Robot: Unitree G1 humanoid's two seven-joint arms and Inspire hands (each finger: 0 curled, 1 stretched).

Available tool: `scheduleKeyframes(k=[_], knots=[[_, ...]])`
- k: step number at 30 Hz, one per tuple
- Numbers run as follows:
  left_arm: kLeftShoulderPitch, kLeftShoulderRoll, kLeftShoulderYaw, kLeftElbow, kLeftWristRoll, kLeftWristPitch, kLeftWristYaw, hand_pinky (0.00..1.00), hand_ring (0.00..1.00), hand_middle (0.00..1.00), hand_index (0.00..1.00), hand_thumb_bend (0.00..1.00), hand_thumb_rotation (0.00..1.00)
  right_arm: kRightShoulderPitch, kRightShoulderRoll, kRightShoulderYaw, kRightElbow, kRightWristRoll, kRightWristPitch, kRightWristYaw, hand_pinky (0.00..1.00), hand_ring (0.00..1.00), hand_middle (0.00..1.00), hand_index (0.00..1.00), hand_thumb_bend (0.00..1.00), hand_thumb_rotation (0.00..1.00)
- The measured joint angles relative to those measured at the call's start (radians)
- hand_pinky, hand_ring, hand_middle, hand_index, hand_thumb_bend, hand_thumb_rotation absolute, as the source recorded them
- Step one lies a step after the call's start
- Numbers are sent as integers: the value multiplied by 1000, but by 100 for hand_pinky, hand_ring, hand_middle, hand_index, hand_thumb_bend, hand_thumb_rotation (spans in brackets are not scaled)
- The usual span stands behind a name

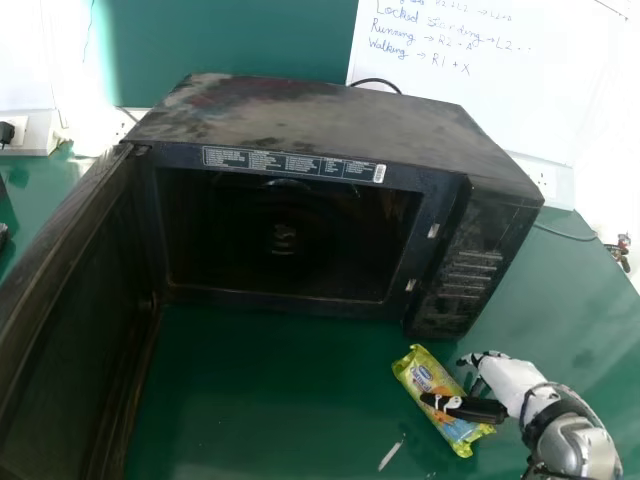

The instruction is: Put biscuit inside oven

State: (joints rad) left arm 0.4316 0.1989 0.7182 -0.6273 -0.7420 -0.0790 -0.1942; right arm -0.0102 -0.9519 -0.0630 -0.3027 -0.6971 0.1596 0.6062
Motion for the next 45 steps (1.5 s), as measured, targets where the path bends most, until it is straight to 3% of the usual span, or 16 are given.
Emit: scheduleKeyframes(k=[12,20,36,45], knots=[[3,0,0,-3,-4,0,3,95,91,89,87,96,93,64,28,1,-77,-26,34,-41,81,90,93,90,100,64],[4,-4,-2,-18,7,0,3,97,91,89,87,96,94,105,33,3,-123,-52,26,-44,78,88,91,89,100,60],[4,-27,-23,-32,26,-16,3,96,91,89,87,96,93,151,165,9,-157,-113,64,-138,87,91,93,90,97,56],[11,-38,-30,-38,35,-25,4,98,92,90,89,96,93,165,207,40,-115,-150,29,-232,82,89,92,89,100,58]])
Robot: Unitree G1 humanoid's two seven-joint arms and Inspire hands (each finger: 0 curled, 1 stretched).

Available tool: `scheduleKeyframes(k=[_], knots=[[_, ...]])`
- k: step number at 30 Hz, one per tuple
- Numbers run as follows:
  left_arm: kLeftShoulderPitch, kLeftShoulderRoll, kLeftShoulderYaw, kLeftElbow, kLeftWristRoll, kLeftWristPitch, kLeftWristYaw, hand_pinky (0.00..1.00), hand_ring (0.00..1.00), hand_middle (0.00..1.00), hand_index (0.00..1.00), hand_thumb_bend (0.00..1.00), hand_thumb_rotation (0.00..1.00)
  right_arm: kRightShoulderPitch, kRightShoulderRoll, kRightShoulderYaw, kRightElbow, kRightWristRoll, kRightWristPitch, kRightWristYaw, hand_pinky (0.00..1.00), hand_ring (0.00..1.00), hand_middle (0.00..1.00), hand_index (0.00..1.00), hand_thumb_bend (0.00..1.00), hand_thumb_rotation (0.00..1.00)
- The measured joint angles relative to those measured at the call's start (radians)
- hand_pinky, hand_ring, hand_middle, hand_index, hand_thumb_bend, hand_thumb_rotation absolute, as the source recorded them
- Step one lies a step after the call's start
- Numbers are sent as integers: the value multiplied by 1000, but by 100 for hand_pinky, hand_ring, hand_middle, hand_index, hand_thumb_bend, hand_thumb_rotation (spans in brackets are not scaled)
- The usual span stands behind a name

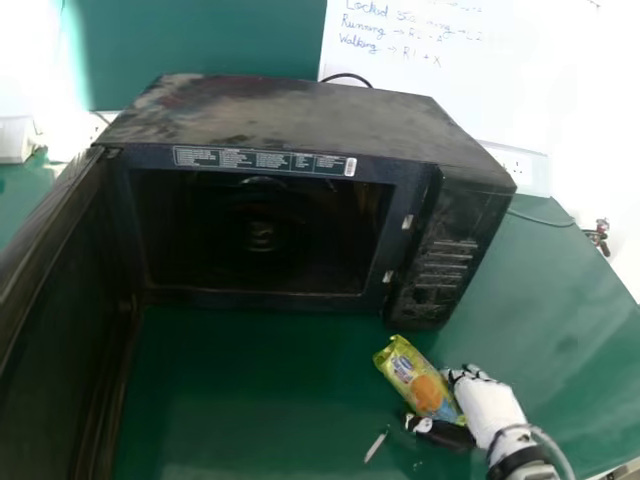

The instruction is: Put biscuit inside oven

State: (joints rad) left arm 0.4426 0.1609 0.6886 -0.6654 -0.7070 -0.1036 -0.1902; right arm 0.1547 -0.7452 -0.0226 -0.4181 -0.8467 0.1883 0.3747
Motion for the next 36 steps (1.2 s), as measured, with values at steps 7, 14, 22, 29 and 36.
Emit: scheduleKeyframes(k=[7,14,22,29,36], knots=[[3,-2,-6,0,12,-9,0,97,92,90,88,96,93,-7,25,15,40,-31,-15,-64,84,89,92,89,99,58],[4,-4,-9,-2,20,-9,2,97,92,90,88,96,94,-25,29,23,54,-40,-15,-56,81,88,91,88,98,56],[8,-10,-13,-8,22,-10,6,97,91,89,88,96,94,-66,38,33,113,-40,-23,-87,78,85,89,84,100,52],[8,-10,-13,-9,25,-10,13,97,92,90,88,96,93,-78,62,44,157,-39,-32,-156,76,84,88,83,99,48],[7,-9,-13,-6,19,-15,0,96,91,90,88,96,93,-97,79,47,198,-32,-40,-210,69,74,81,77,97,40]])
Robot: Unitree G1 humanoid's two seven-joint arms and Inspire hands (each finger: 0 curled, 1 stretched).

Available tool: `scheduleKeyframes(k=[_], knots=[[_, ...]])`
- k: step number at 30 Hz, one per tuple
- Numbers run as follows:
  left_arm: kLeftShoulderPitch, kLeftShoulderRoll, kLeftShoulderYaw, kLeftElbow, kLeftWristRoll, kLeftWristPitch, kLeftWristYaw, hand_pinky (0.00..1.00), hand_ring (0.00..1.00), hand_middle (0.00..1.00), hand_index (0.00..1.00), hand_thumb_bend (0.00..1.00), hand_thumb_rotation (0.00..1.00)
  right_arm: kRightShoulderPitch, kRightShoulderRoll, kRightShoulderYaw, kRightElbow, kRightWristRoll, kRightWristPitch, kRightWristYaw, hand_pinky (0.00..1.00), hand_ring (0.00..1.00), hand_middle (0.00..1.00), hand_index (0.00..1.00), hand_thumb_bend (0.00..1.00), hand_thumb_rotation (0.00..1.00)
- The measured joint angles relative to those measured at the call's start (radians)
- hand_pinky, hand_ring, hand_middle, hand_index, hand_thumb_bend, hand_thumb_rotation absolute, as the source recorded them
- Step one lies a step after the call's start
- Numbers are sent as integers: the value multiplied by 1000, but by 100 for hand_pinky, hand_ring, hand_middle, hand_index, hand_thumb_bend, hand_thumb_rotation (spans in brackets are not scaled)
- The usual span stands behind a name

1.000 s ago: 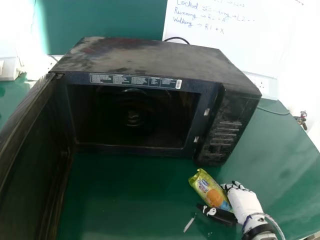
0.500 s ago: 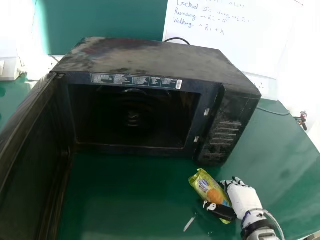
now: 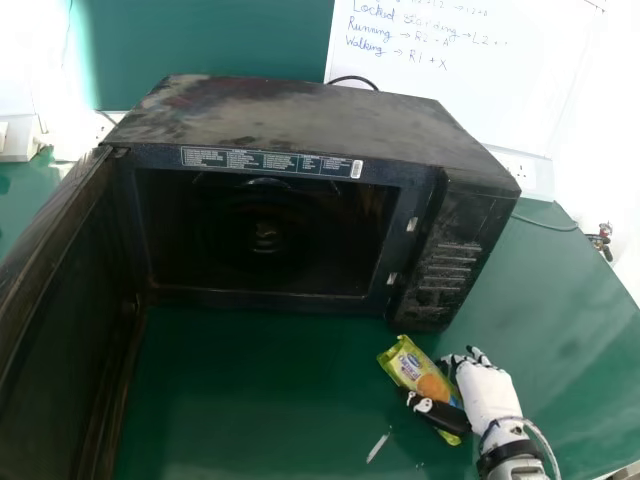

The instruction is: Put biscuit inside oven

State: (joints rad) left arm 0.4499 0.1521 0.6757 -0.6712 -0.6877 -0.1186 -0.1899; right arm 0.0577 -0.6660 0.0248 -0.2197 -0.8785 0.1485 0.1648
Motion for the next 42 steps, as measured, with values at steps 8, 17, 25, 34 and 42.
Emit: scheduleKeyframes(k=[8,17,25,34,42], knots=[[1,0,0,0,0,-1,0,97,92,90,88,95,94,-30,9,-1,41,32,-7,-55,37,47,56,63,95,30],[0,1,0,0,0,-1,0,98,92,90,88,95,94,-29,9,-5,43,78,-22,-88,31,42,51,57,92,19],[1,1,1,0,-1,-1,0,97,92,90,88,96,93,-25,9,-4,49,95,-36,-110,28,39,48,55,91,15],[0,2,1,0,-1,-1,0,97,92,90,88,96,94,-24,9,-5,48,121,-40,-113,28,39,48,55,92,14],[0,2,1,0,-1,-2,2,97,92,90,88,96,93,-31,-35,-5,31,121,-48,-49,29,38,50,62,97,29]])
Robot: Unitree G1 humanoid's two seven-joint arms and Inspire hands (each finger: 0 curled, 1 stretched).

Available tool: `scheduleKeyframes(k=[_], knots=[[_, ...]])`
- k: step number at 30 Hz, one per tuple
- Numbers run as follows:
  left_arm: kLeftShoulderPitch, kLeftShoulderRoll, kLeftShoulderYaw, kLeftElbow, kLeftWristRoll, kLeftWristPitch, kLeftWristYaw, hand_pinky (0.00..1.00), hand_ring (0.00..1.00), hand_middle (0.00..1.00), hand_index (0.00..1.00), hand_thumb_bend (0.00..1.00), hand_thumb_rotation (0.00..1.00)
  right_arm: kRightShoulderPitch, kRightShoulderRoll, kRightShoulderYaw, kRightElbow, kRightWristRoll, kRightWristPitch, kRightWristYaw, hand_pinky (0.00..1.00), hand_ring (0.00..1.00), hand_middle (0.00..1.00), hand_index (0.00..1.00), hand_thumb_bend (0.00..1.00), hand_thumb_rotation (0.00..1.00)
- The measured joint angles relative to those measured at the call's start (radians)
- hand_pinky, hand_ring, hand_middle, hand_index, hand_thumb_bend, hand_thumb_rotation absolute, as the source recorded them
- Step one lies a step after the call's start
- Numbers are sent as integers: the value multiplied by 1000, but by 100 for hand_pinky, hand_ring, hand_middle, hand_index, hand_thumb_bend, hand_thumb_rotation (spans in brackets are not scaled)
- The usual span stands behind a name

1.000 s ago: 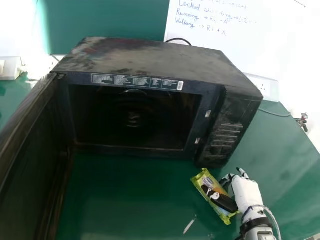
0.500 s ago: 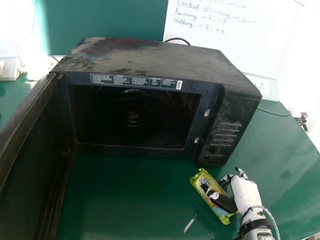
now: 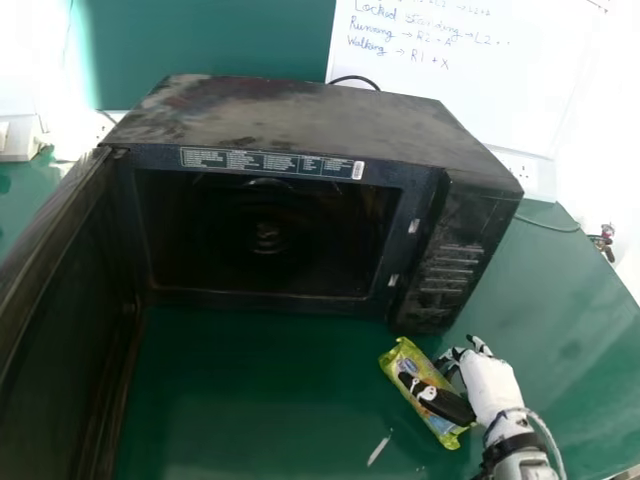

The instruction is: Put biscuit inside oven

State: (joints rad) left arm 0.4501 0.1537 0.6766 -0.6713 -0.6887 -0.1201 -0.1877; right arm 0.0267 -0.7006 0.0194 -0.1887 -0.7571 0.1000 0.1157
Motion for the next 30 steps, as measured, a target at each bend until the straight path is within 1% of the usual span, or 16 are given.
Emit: scheduleKeyframes(k=[2,5,6,8,9,10,12,16,19,23,30], knots=[[1,0,0,0,0,0,2,97,92,90,88,96,93,-6,-20,0,2,0,-7,20,28,38,50,63,97,30],[2,0,0,-2,0,0,3,97,92,90,89,96,93,-18,-38,0,6,2,-11,44,33,44,54,68,97,33],[2,0,0,-2,0,0,3,97,92,90,89,96,93,-22,-43,0,8,3,-14,52,39,50,59,71,98,36],[2,0,0,-2,0,0,3,97,92,90,89,96,93,-30,-47,0,13,10,-20,62,48,60,67,75,99,41],[3,0,-1,-2,0,0,3,97,92,90,89,96,93,-35,-47,0,17,15,-22,65,56,68,74,79,99,44],[3,0,-1,-3,0,0,3,97,92,90,88,96,93,-39,-47,0,20,17,-22,66,61,73,79,81,100,45],[2,0,-1,-3,1,0,3,98,92,90,88,96,93,-45,-44,1,33,19,-23,61,68,79,85,85,100,48],[2,0,-2,-4,0,0,3,97,92,90,88,96,92,-52,-13,11,64,14,-22,4,69,83,88,89,100,54],[1,0,-3,-4,2,0,6,96,91,89,87,96,93,-52,-4,22,84,8,-24,-33,71,84,90,91,100,57],[1,0,-4,-4,4,0,11,97,91,90,88,96,93,-53,-5,32,96,8,-22,-34,75,87,91,91,100,59],[1,0,-5,-5,8,0,11,98,91,89,88,96,93,-56,-33,39,75,1,-13,8,76,87,90,89,100,60]])
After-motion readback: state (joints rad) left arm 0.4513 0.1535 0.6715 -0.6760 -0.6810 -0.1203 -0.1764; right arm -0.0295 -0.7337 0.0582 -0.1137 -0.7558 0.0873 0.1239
